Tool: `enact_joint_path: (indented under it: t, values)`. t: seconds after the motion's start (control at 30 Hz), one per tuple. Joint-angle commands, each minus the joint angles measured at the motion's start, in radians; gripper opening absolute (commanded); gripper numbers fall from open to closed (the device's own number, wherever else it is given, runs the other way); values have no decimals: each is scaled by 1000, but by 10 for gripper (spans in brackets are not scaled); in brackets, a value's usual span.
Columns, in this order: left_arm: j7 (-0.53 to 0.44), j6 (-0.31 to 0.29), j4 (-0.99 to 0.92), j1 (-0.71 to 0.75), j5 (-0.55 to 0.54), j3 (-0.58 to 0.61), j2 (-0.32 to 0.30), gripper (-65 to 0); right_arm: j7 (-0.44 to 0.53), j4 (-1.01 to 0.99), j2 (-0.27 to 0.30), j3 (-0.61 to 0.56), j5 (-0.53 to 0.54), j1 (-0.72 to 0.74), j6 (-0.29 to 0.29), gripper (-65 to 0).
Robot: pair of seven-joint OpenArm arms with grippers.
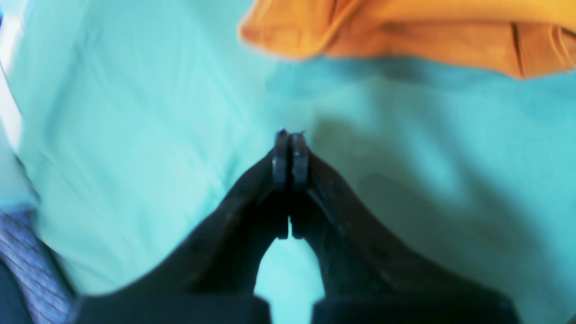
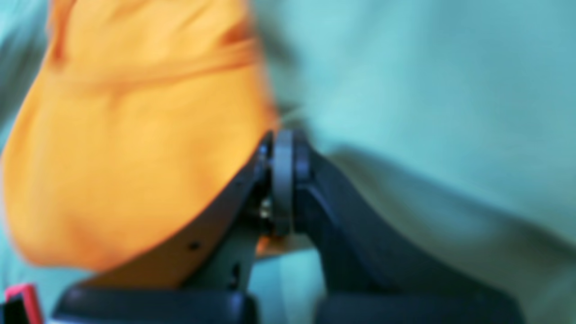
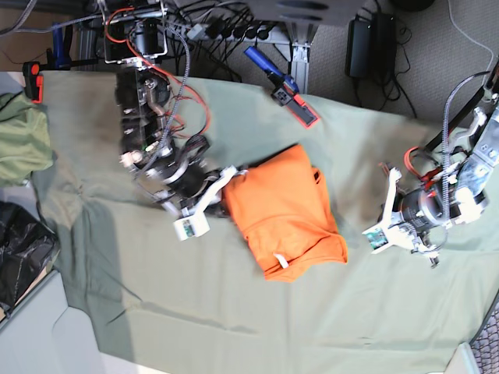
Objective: Fold the T-shirt properly
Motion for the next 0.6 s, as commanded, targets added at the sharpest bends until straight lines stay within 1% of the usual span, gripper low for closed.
enact_joint_path:
  t: [0.0, 0.1, 0.2, 0.33, 0.43, 0.57]
  values:
    - [-14, -10, 20, 1, -18, -55, -12, -650, 16, 17, 9, -12, 9, 22, 114, -650]
    - [-6, -19, 32, 84, -75, -193, -11, -650, -27, 17, 9, -48, 39, -1, 114, -650]
    - [9, -69, 55, 178, -139, -321, -12, -650, -27, 24, 9, -50, 79, -56, 115, -650]
    - [8, -116, 76, 274, -223, -471, -11, -650, -27, 69, 9, -50, 105, -114, 115, -650]
    - [9, -122, 103, 340, -264, -558, -11, -650, -29, 137, 9, -50, 105, -160, 115, -650]
    - [23, -145, 140, 404, -303, -637, 0, -650, -33, 202, 9, -50, 105, -192, 115, -650]
